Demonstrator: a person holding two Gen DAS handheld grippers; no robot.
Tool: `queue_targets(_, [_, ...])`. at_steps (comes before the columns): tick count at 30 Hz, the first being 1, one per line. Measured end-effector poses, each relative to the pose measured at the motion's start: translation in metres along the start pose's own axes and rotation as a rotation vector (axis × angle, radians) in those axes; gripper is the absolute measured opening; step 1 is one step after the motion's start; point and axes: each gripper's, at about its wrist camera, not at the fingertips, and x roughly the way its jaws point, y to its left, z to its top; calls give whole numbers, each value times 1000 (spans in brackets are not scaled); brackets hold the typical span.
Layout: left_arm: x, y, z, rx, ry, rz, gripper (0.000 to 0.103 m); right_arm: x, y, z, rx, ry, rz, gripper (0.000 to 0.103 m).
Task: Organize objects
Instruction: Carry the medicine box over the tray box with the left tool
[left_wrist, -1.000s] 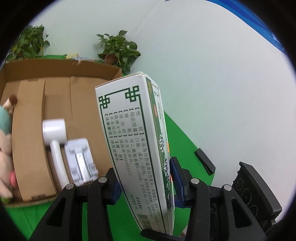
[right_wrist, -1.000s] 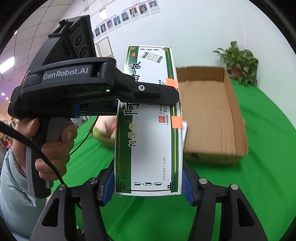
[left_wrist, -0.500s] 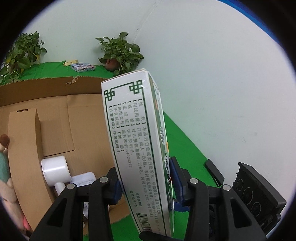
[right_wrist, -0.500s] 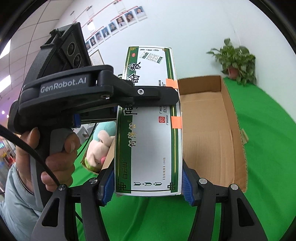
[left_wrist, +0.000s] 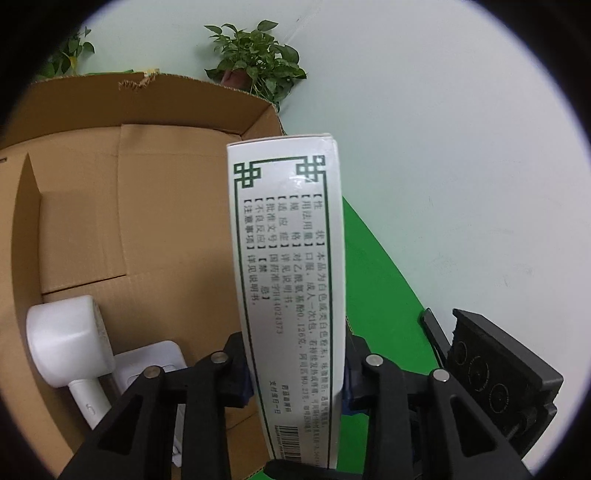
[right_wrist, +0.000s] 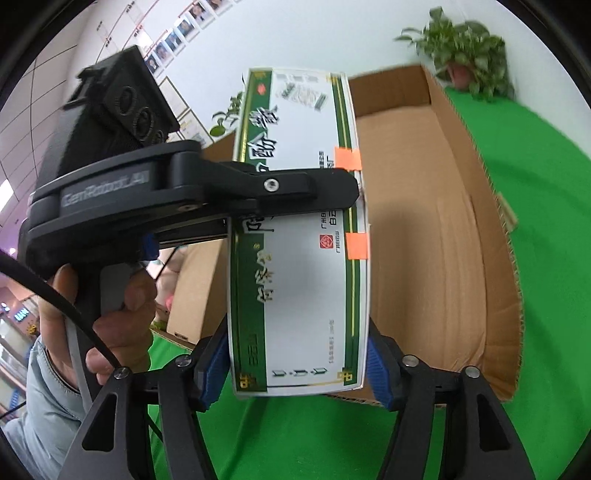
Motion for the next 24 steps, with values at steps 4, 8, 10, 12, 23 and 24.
queue_targets(4, [9,6,-2,-29,12,-35,32,0,-8,7,17,-14,1,63])
queue_targets(8, [16,10,-4,-38,28,-45,32,1,-14,17,37,-20,0,63])
queue_targets(10, [20,13,-4,-44,30,-45,32,3,-13,20,20,-15,-18,60])
queue_targets(12, [22,18,-3,-55,35,-52,32,6,-13,21,13,-16,-25,60])
queue_targets(23, [30,26,-14,-59,72,51,45,25,-1,8,-30,30,-122,58])
queue_targets(24, [28,26,-15,-60,71,55,45,25,0,8,-32,30,-130,58])
